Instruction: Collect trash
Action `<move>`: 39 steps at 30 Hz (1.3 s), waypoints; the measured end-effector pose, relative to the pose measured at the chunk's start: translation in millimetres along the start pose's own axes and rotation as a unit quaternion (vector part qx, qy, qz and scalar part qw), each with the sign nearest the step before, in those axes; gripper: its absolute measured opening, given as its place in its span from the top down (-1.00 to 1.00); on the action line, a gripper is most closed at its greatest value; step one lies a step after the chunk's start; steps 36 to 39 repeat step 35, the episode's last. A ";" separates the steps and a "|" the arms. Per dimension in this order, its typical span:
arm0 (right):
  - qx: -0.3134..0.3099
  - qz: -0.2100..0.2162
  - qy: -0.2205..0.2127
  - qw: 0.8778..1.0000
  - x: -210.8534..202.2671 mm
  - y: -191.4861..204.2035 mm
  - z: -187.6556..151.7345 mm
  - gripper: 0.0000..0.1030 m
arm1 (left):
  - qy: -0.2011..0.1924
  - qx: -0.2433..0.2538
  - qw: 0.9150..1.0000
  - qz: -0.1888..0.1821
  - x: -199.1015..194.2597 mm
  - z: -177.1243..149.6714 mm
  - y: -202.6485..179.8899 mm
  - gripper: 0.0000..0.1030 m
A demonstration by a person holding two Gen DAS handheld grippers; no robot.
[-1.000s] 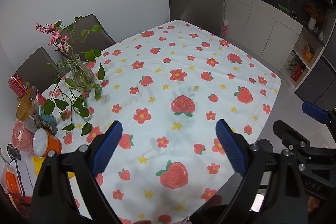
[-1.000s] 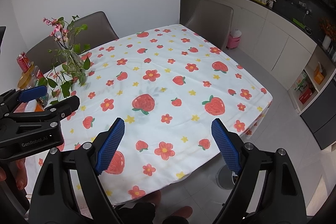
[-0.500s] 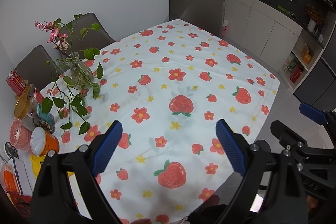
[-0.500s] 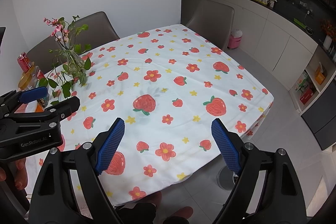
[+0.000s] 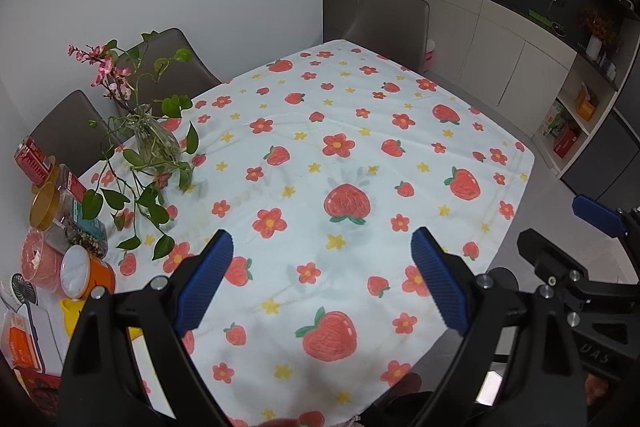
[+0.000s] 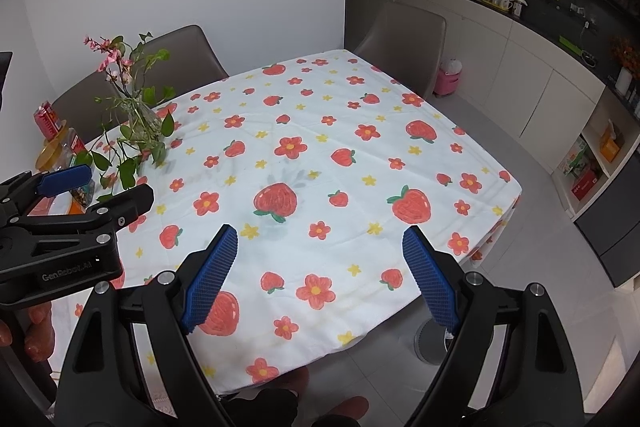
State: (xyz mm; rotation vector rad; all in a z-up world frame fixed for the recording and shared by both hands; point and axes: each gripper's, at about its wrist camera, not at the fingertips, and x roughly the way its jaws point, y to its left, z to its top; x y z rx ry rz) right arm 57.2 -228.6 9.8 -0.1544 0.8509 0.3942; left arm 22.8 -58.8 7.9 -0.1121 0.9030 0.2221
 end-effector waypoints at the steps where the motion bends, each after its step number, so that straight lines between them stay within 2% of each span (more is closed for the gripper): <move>1: 0.000 0.000 0.000 1.000 0.1 0.0 -0.1 -0.59 | 0.000 -0.001 1.000 -0.002 -0.4 -0.3 -0.1 -0.75; 5: 0.000 0.000 0.000 1.000 -0.2 -0.6 -0.5 -0.59 | -0.005 0.007 1.000 0.010 -1.7 -1.4 -1.2 -0.75; 39: -0.002 0.000 -0.001 1.000 -2.7 -0.4 -2.4 -0.59 | -0.011 0.010 1.000 -0.007 -8.6 -2.7 -5.2 -0.75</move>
